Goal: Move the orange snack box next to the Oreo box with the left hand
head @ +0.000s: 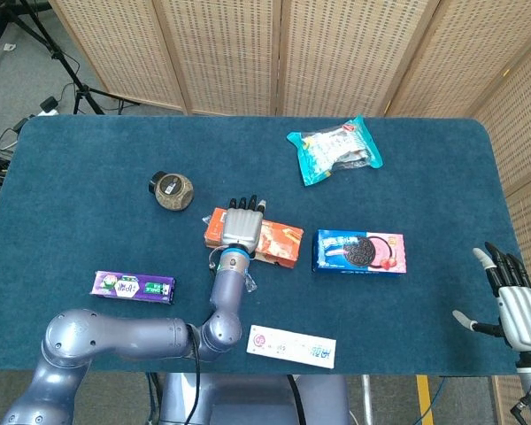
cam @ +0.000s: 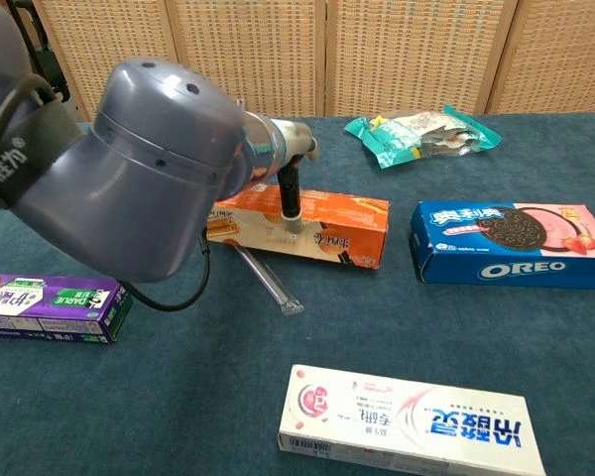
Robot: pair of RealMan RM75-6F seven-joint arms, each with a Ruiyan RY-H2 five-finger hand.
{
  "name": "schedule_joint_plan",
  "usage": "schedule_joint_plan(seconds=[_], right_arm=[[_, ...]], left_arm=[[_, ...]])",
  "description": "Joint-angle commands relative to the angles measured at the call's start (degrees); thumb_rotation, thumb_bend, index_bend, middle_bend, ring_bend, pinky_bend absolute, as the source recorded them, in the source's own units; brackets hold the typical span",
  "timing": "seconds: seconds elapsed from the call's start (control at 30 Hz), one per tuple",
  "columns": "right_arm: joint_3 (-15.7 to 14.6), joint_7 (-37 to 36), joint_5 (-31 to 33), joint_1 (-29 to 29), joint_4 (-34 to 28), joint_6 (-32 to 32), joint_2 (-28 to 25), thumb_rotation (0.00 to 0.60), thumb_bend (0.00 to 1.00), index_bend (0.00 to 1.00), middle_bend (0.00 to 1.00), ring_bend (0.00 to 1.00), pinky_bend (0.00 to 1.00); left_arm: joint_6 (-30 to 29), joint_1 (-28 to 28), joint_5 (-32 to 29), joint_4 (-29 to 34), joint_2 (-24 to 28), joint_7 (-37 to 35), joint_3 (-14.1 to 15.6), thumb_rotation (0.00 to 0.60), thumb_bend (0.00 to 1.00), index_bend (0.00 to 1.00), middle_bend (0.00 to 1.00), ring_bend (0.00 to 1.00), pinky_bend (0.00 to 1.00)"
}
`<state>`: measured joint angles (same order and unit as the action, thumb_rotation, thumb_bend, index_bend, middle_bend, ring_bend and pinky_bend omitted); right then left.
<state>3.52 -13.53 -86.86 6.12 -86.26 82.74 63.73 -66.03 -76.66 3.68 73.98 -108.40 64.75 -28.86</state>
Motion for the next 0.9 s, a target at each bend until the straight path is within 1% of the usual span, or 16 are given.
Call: schedule_joint_plan(seconds=[0.03,0.1,0.2,0.27,0.43,0.5,0.57,0.6,0.63,0.7,0.77,0.8,0.87,0.9], right_arm=[[0.0,0.3,0.0,0.0,-0.1,0.0,0.1,0.600,0.05,0.00,0.00,0.00,0.00],[0.1,0.4,0.0,0.0,-0.1,0.3,0.1,0.600,0.05,0.00,0.00,0.00,0.00],[0.3,0.6,0.2,-0.1,0.0,0.5,0.2,0.600,0.05,0.00,0.00,0.00,0.00],[0.3,0.7,0.2,-0.1,0.0,0.5,0.3,0.600,0.05,0.00,0.00,0.00,0.00],[0.1,2.4,-0.1,-0.1,-0.4,0.6,0.7,0.600,0.05,0.00,0.00,0.00,0.00],[0.0,3.0,-0.3,0.0,-0.6,0.6,0.8,0.600,0.05,0.00,0.00,0.00,0.00],[-0.1,3.6,-0.5,0.0,-0.8,0.7,0.9,0.600,0.05,0.00,0.00,0.00,0.00],[-0.1,3.9,-0.6,0.0,-0.9,0.7,0.9,0.600,0.05,0.00,0.00,0.00,0.00],[-0.1,4.5,-0.7,0.1,-1.0,0.8,1.1,0.600,0.05,0.00,0.00,0.00,0.00],[0.0,5.2,-0.4,0.0,-1.1,0.7,1.3,0.600,0.05,0.00,0.00,0.00,0.00],[0.0,5.9,-0.1,0.0,-1.4,0.6,1.3,0.600,0.05,0.00,0.00,0.00,0.00],[0.1,6.0,-0.1,0.0,-1.4,0.6,1.3,0.600,0.05,0.00,0.00,0.00,0.00],[0.1,6.5,0.1,0.0,-1.6,0.8,1.3,0.600,0.05,0.00,0.00,0.00,0.00],[0.2,6.7,0.1,-0.1,-1.7,0.9,1.4,0.600,0.05,0.00,0.00,0.00,0.00]], left_arm=[[0.6,2.8,3.0,3.4,3.4,-3.8,-0.8,0.600,0.12,0.01,0.00,0.00,0.06],[0.8,3.8,2.8,5.7,5.8,-3.6,-0.7,0.600,0.06,0.00,0.00,0.00,0.04],[1.1,5.0,2.5,8.7,8.9,-3.7,-0.8,0.600,0.01,0.00,0.00,0.00,0.03],[1.3,6.0,3.2,10.4,10.6,-4.9,-1.1,0.600,0.00,0.00,0.00,0.00,0.01],[2.3,10.4,2.4,17.9,18.5,-9.0,-2.5,0.600,0.00,0.00,0.00,0.00,0.00],[2.4,12.0,3.1,20.2,21.8,-9.9,-2.4,0.600,0.00,0.00,0.00,0.00,0.00],[3.0,14.1,5.4,22.9,25.7,-11.2,-1.6,0.600,0.00,0.00,0.00,0.00,0.00],[3.3,15.7,7.3,24.5,27.9,-12.3,-1.1,0.600,0.00,0.00,0.00,0.00,0.00],[2.5,19.7,12.0,27.6,32.5,-14.5,0.1,0.600,0.00,0.00,0.00,0.00,0.00],[3.9,25.3,20.4,31.4,37.7,-19.9,2.2,0.600,0.00,0.00,0.00,0.00,0.00],[4.4,30.0,28.2,33.1,41.3,-24.9,4.3,0.600,0.00,0.00,0.00,0.00,0.00],[4.4,30.7,29.5,33.4,41.8,-25.6,4.7,0.600,0.00,0.00,0.00,0.00,0.00],[4.1,34.9,36.6,34.3,44.7,-29.8,7.4,0.600,0.00,0.00,0.00,0.00,0.00],[3.9,36.2,38.8,34.5,45.5,-31.0,8.3,0.600,0.01,0.00,0.00,0.00,0.00]])
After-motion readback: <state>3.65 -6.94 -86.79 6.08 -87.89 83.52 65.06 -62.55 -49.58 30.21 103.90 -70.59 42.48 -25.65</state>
